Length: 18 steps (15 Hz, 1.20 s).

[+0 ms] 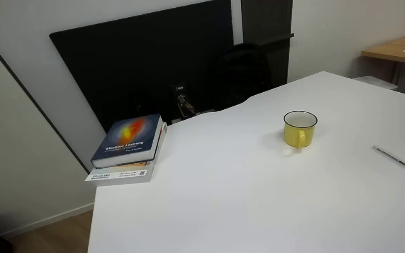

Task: Put the marker inside the cup

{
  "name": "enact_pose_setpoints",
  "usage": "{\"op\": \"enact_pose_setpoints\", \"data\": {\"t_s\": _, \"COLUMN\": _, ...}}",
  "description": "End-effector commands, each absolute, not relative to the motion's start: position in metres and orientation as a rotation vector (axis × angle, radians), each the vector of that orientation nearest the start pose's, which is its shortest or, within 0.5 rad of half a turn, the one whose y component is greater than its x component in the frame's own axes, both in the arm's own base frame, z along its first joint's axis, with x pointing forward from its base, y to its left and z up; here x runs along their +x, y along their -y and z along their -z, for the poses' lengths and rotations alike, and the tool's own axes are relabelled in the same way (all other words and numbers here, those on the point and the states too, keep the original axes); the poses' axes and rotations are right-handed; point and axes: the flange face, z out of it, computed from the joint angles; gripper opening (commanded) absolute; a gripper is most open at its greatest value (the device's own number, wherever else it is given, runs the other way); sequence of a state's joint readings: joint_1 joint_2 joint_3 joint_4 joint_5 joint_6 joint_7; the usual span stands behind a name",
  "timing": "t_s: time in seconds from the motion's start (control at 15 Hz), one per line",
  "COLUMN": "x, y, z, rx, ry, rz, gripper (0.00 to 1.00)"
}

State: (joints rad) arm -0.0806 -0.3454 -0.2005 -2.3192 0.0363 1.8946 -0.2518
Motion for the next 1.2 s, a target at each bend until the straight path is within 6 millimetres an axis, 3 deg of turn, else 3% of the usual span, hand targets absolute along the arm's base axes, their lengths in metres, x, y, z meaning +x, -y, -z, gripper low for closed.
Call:
{"op": "enact_pose_setpoints", "data": {"t_s": 0.0, "x": 0.419, "y": 0.146, "z": -0.434, "rx": -3.030, "ry": -0.087, "rz": -0.088, "gripper": 1.00}}
{"op": "enact_pose_setpoints", "data": {"t_s": 0.4, "x": 0.423, "y": 0.185, "z": -0.372, "rx": -3.014, "ry": -0.131, "rz": -0.003, "gripper": 1.00}}
{"op": "enact_pose_setpoints", "data": {"t_s": 0.67, "x": 0.432, "y": 0.194, "z": -0.336, "rx": -3.014, "ry": -0.121, "rz": -0.029, "gripper": 1.00}}
{"op": "enact_pose_setpoints", "data": {"t_s": 0.73, "x": 0.432, "y": 0.192, "z": -0.330, "rx": -3.006, "ry": -0.108, "rz": -0.072, "gripper": 1.00}}
{"op": "enact_pose_setpoints", "data": {"t_s": 0.8, "x": 0.424, "y": 0.189, "z": -0.340, "rx": -3.017, "ry": -0.123, "rz": -0.038, "gripper": 1.00}}
{"op": "enact_pose_setpoints", "data": {"t_s": 0.93, "x": 0.425, "y": 0.188, "z": -0.328, "rx": -3.013, "ry": -0.110, "rz": -0.077, "gripper": 1.00}}
{"op": "enact_pose_setpoints", "data": {"t_s": 1.13, "x": 0.426, "y": 0.188, "z": -0.327, "rx": -3.013, "ry": -0.109, "rz": -0.080, "gripper": 1.00}}
